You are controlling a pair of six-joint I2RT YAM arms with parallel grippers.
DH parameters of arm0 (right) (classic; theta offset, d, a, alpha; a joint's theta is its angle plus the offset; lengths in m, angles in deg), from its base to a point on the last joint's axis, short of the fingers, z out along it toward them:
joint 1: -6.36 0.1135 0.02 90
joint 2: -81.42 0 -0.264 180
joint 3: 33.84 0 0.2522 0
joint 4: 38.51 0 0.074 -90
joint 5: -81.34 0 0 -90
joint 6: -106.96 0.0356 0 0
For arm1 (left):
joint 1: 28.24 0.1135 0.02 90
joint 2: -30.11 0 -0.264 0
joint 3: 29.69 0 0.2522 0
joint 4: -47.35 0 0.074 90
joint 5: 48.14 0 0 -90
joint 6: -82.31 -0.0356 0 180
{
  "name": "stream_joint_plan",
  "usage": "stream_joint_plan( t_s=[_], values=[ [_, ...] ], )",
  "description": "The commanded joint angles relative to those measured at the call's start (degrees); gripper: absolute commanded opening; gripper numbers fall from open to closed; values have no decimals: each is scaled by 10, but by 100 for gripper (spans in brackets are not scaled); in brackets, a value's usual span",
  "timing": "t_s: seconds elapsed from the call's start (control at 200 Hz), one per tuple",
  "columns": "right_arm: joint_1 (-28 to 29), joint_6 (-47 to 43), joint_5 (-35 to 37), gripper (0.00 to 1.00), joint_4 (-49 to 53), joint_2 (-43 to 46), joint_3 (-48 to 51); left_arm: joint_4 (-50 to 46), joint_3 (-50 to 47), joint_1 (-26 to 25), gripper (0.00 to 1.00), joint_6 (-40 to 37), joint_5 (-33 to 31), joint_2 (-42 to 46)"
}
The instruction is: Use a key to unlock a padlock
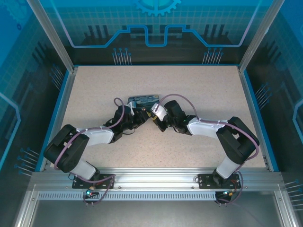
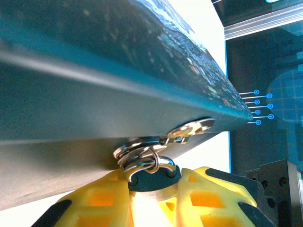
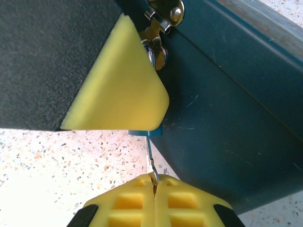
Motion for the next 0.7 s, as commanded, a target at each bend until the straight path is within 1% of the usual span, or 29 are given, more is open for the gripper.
stream_joint_plan(
  t_s=[0.0,0.44,0.695],
  values=[
    [-4,-16,-31,0,-84,16,-51,-23,10,-15,0,2,53,11],
    [-6,-14,-56,0,-66,4,-70,-10,9,-15,0,4,61,-1],
    [-16,-5,-75,0,-81,-7,-71,-7,7,-15,0,7,65,-2]
  ],
)
